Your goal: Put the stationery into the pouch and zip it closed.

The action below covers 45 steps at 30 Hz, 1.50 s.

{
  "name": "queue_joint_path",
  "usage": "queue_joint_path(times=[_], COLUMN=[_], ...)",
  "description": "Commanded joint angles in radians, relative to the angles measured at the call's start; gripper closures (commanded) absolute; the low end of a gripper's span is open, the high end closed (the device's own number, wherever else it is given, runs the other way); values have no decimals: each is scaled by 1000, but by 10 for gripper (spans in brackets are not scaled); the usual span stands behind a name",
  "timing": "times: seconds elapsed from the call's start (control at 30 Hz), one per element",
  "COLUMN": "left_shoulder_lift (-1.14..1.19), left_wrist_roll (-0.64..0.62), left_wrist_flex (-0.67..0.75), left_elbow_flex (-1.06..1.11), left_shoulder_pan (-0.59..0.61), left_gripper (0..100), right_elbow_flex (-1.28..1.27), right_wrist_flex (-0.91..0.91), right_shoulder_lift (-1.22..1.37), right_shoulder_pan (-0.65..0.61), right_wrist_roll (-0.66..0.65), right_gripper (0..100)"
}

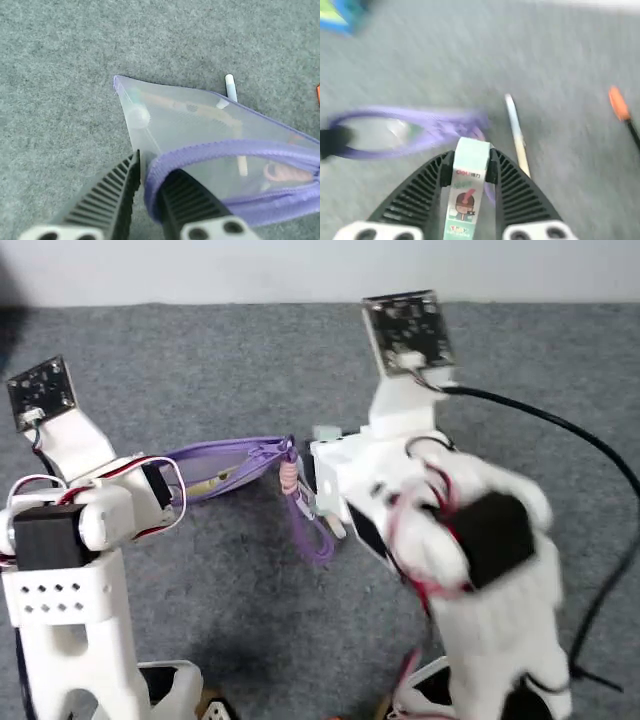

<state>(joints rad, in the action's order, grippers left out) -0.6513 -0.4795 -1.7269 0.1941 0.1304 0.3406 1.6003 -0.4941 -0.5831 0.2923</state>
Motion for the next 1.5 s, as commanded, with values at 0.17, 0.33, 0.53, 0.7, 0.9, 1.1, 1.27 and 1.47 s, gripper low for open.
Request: queue_joint_path(times=[0.17, 0.33, 0.53, 0.7, 0.9, 1.1, 1.27, 1.47], left_shoulder_lift=[-5, -3, 0, 0, 0, 2, 2, 2], left_wrist_roll=[-9, -9, -9, -9, -9, -9, -9, -9], left_wrist_flex=[-2, -3, 0, 2, 2, 3, 3, 3], left_elbow_flex=[-59, -59, -59, -59, -59, -59, -59, -59], left_shoulder_pan=[0, 0, 0, 0, 0, 0, 0, 0], left_gripper=[987, 987, 987, 987, 987, 987, 987, 987], right_elbow_flex=[-232, -474, -758, -908, -1034, -1076, -1073, -1019], right_wrist_flex=[-417, -725, -1112, -1276, -1359, -1311, -1279, -1282], right_shoulder_lift=[-140, -225, -262, -259, -259, -259, -269, -268], right_shoulder_pan=[-62, -160, -214, -274, -272, -268, -268, -268], right_wrist_roll=[8, 0, -141, -219, -221, -249, -253, -252], right_gripper=[991, 991, 991, 991, 991, 927, 824, 905])
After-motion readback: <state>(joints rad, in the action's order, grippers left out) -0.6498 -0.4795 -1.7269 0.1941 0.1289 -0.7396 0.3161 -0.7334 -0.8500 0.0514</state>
